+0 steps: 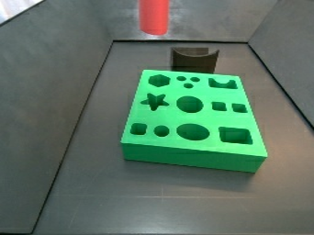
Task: Pick up the oval object. Move up. Move to above the board. Insert the oval object.
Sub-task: Insert the oval object.
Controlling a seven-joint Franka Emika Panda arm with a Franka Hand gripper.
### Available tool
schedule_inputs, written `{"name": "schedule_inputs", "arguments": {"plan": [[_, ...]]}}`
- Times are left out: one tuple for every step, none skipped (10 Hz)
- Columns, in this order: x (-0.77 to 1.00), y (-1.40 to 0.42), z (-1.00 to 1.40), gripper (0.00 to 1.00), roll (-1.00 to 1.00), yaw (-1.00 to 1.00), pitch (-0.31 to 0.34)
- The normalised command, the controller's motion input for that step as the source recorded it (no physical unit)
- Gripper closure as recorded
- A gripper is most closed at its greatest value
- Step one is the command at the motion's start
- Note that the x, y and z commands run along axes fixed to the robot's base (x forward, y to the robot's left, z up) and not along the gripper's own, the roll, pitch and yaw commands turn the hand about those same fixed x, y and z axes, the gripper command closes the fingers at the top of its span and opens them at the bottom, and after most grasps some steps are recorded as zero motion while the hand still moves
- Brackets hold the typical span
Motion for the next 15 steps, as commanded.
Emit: {"name": "schedule_inputs", "arguments": {"plan": [[0.00, -0.04, -0.08, 1.00, -0.07, 1.00, -0.084], [0.00, -0.03, -0.15, 1.00, -0.07, 1.00, -0.064], [0.00, -0.02, -0.19, 1.00, -0.06, 1.00, -0.066], [0.00, -0.03, -0.23, 1.00, -0.06, 1.00, -0.051], [0.00, -0.04, -0.27, 1.00, -0.08, 0.99, -0.016], [0.00, -0.03, -0.29, 1.00, -0.08, 0.99, -0.007], [0.00, -0.04, -0.29, 1.00, -0.09, 0.97, -0.001], [0.05, -0.13, -0.31, 1.00, -0.12, 0.87, -0.027], [0.07, -0.11, -0.41, 1.00, -0.08, 0.91, -0.014], [0.05, -0.08, -0.44, 1.00, -0.02, 0.98, -0.046], [0.12, 0.00, -0.20, 1.00, 0.00, 0.96, -0.046], [0.13, -0.01, -0.13, 1.00, 0.00, 0.95, -0.040], [0.14, -0.05, -0.13, 1.00, 0.00, 0.96, -0.033], [0.12, -0.04, -0.13, 1.00, 0.00, 0.98, -0.043], [0.12, -0.03, -0.12, 1.00, 0.00, 0.98, -0.043]]}}
